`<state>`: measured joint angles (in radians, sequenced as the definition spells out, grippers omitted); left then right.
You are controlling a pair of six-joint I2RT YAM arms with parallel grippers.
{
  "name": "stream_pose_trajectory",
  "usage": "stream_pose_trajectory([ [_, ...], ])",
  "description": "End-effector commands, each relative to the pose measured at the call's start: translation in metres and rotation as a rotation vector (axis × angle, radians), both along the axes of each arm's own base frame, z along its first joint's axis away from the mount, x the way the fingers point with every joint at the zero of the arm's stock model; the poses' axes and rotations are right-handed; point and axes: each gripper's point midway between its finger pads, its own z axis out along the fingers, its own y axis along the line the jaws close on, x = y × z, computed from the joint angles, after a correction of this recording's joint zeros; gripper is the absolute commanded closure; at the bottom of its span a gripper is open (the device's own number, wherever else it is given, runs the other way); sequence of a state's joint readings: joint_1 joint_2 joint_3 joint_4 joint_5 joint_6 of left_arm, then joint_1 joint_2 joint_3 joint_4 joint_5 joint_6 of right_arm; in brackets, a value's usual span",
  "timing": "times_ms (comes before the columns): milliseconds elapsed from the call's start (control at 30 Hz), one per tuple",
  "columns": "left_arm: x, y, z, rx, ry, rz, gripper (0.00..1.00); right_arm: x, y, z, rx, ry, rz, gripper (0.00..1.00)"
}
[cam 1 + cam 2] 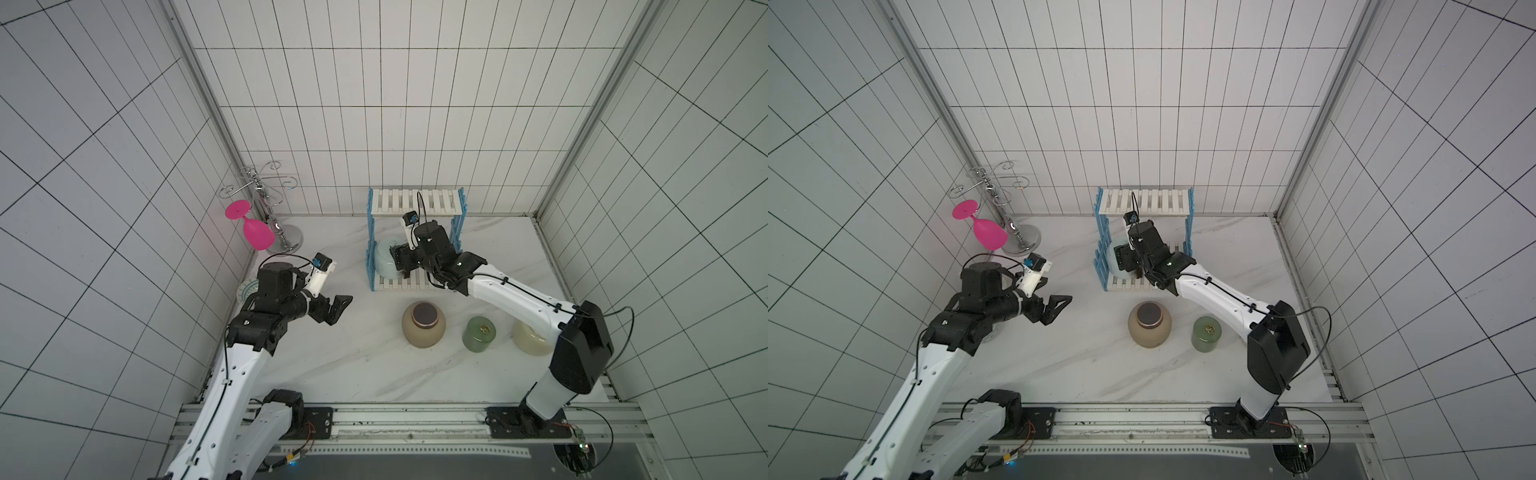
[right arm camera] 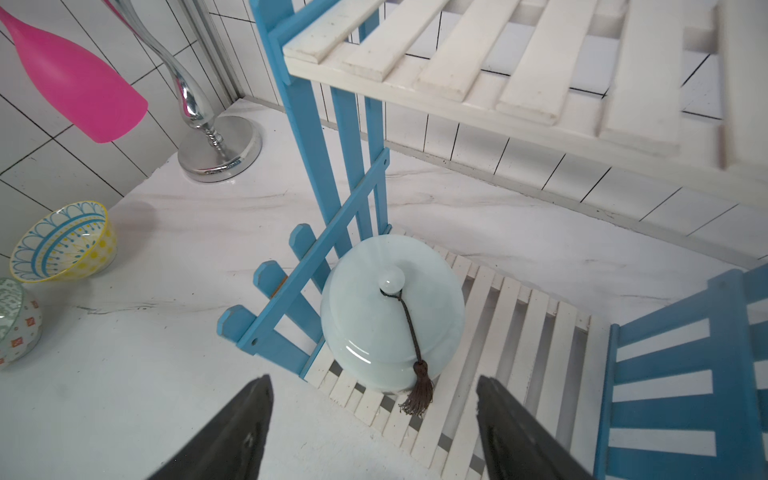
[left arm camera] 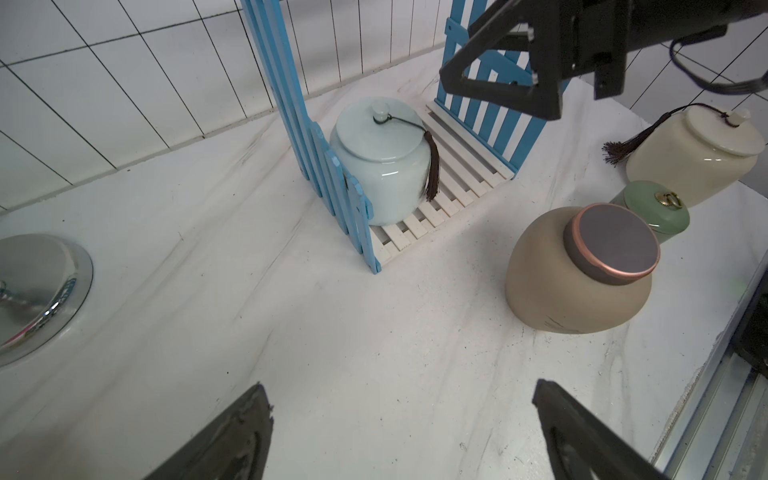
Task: Remove the tea canisters from the shelf
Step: Pick up the tea canister from the shelf.
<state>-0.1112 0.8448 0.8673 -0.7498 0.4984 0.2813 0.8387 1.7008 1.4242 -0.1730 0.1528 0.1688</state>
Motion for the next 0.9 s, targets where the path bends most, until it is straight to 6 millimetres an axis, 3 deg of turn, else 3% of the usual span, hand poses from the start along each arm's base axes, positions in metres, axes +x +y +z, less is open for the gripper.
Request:
stream_pose_trajectory([
  [0, -0.005, -0.001, -0.003, -0.032, -0.014, -0.016, 0.01, 0.02, 0.006, 0.015, 0.038, -0.045, -0.031, 0.21],
  [267, -0.009, 0.004, -0.026, -0.073, 0.012, 0.016, 0.01, 0.048, 0.018, -0.007, 0.039, -0.039, -0.058, 0.24],
  [667, -0.004, 0.003, -0.029, -0.105, 0.025, 0.031, 0.01, 0.081, 0.025, -0.036, 0.043, -0.024, -0.091, 0.35],
  [867, -0.004, 0.003, -0.031, -0.105, 0.031, 0.031, 0.01, 0.087, 0.03, -0.047, 0.038, -0.01, -0.081, 0.38],
])
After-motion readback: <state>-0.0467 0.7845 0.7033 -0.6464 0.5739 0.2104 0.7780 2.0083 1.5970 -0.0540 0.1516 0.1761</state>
